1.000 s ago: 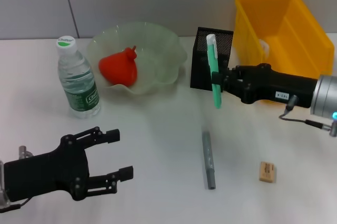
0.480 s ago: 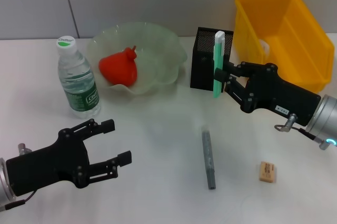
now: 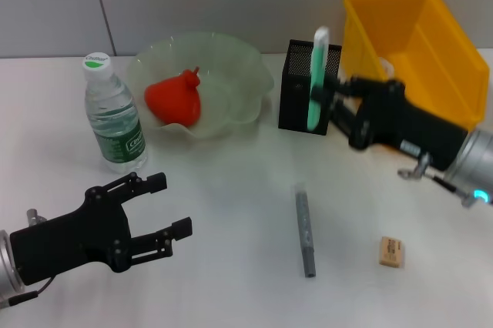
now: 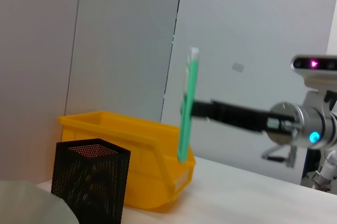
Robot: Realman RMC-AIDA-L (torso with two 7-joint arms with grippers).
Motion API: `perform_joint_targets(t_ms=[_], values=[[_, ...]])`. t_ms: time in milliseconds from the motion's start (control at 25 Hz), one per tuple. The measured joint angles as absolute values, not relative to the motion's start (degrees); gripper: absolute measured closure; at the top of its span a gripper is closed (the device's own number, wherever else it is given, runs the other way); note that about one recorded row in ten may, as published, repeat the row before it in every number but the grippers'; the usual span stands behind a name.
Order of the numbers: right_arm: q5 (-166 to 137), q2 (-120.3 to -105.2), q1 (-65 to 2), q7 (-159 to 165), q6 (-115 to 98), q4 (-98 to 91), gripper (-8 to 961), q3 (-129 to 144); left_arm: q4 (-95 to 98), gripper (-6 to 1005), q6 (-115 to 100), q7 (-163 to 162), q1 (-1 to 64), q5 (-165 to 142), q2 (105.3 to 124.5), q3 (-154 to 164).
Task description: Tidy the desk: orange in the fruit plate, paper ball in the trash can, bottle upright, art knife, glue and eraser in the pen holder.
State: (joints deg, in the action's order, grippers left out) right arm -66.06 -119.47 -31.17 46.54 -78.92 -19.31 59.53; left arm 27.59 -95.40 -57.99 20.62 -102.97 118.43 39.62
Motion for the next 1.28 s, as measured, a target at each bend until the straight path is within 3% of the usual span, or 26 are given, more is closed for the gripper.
perform_joint_targets(t_ms=[1280], values=[[-43.88, -119.88, -48.00, 34.56, -55.75, -6.51, 698, 60.23, 26.10, 157, -93.78, -59.43, 21.88, -102.01, 118.37, 39.00]])
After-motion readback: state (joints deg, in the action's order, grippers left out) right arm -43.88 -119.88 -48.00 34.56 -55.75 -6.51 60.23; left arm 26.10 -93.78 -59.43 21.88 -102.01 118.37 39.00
